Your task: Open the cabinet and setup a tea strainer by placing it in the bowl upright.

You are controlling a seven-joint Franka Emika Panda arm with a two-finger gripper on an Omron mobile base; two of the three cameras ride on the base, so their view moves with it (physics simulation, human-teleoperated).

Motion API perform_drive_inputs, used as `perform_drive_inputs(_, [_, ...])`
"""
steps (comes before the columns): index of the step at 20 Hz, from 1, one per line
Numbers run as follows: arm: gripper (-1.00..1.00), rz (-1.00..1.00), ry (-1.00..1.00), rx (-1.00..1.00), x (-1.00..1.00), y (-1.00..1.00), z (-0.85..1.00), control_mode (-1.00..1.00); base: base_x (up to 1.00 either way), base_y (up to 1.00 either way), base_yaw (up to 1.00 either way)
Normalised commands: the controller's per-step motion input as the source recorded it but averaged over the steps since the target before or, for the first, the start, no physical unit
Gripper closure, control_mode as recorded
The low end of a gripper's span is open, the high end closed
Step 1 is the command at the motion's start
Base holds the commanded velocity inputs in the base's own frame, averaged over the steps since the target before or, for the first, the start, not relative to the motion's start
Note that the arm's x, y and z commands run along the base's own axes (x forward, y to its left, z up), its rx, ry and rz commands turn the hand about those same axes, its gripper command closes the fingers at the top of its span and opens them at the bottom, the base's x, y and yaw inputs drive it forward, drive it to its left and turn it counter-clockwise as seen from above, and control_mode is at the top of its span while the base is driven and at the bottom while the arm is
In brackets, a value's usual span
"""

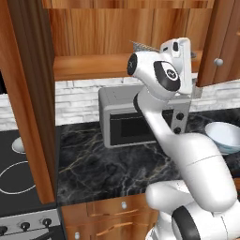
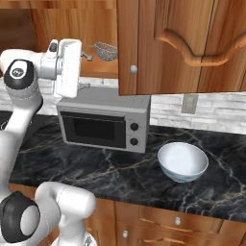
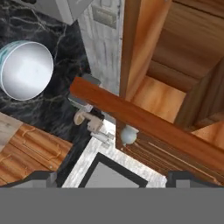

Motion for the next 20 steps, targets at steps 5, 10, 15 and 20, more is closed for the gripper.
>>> perform_drive_inputs(5, [-1.00, -0.14, 0.13, -0.01, 0.57, -0.17, 0.06, -1.00, 0.00, 0.00, 0.00])
perform_drive_inputs(10, [-1.00, -0.01, 0.09, 0.00, 0.49, 0.00, 0.11, -1.00, 0.00, 0.00, 0.00])
perform_drive_inputs(15, [-1.00, -0.02, 0.00, 0.00, 0.28, -0.15, 0.04, -1.00, 0.00, 0.00, 0.00])
perform_drive_inputs(20, [-1.00, -0.06, 0.00, 0.00, 0.17, -0.43, 0.00, -1.00, 0.00, 0.00, 0.00])
